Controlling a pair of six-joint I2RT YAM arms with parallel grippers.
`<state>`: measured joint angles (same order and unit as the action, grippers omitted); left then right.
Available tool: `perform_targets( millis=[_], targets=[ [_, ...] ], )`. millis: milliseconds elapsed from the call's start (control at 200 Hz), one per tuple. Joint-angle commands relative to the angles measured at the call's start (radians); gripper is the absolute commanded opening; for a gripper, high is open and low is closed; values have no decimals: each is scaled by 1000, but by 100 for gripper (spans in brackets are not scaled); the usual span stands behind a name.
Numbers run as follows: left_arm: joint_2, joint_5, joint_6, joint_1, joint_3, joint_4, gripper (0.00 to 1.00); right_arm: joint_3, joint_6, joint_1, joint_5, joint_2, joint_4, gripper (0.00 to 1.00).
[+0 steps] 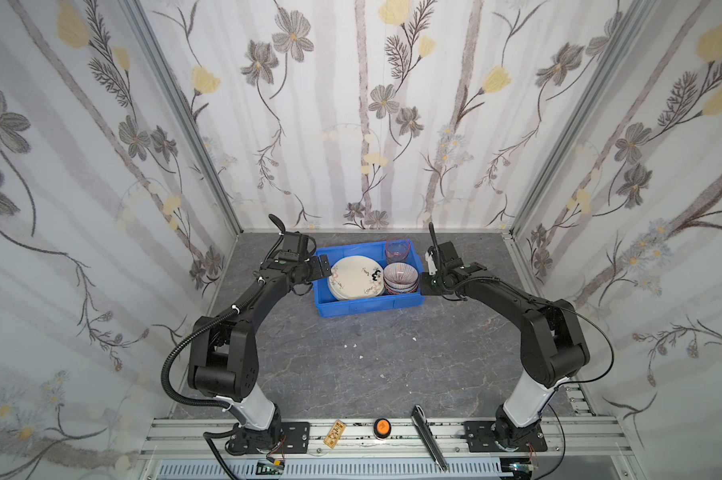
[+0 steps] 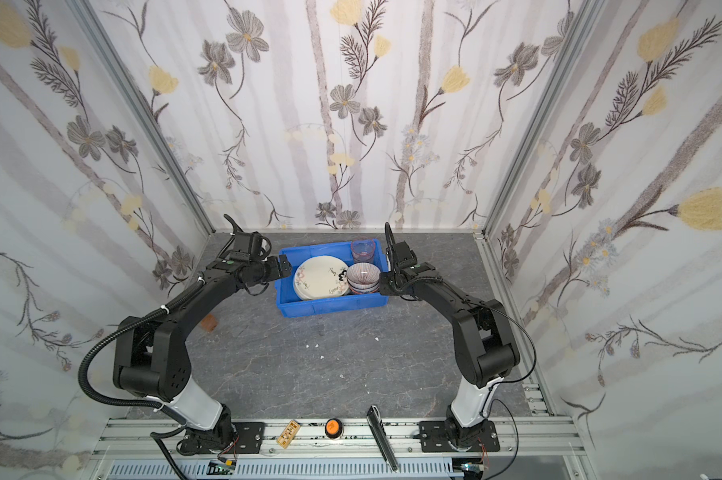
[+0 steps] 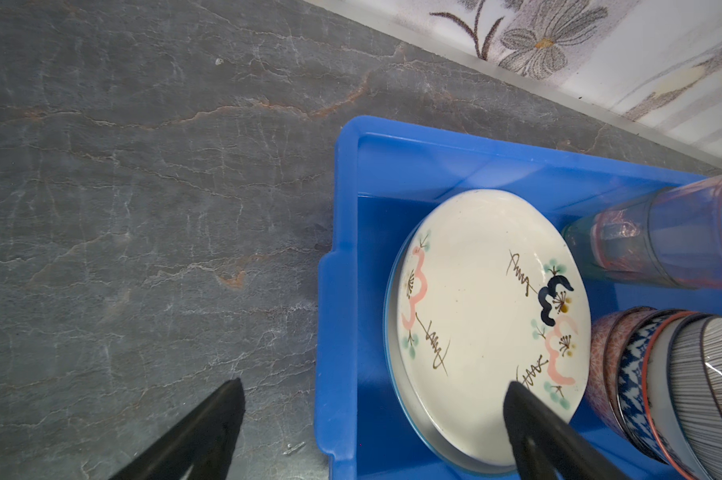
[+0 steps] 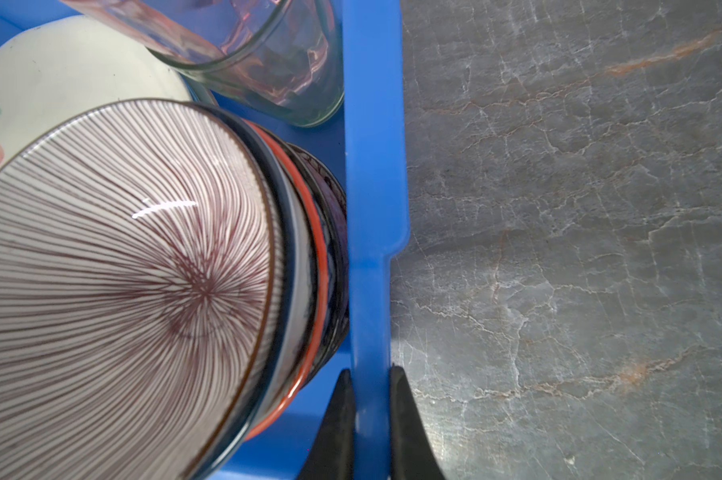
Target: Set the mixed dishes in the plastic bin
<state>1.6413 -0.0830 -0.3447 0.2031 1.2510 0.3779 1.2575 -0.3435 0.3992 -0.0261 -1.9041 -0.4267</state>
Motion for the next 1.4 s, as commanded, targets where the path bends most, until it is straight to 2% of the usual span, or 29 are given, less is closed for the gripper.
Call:
perform_targets(
  millis=[0, 884, 1289, 1394],
  targets=[
    [6, -8, -11, -1, 6, -13, 100, -21, -28, -3, 56, 26, -21, 1],
    [0, -15, -19, 1, 6, -13, 100, -198, -107, 7, 32, 176, 15, 0],
    [-18, -2, -14, 1, 9, -14, 100, -133, -83, 7, 112, 230, -52, 33],
    [-26, 10, -14, 1, 15, -14, 100, -117, -75, 6, 121, 259, -64, 36]
  ],
)
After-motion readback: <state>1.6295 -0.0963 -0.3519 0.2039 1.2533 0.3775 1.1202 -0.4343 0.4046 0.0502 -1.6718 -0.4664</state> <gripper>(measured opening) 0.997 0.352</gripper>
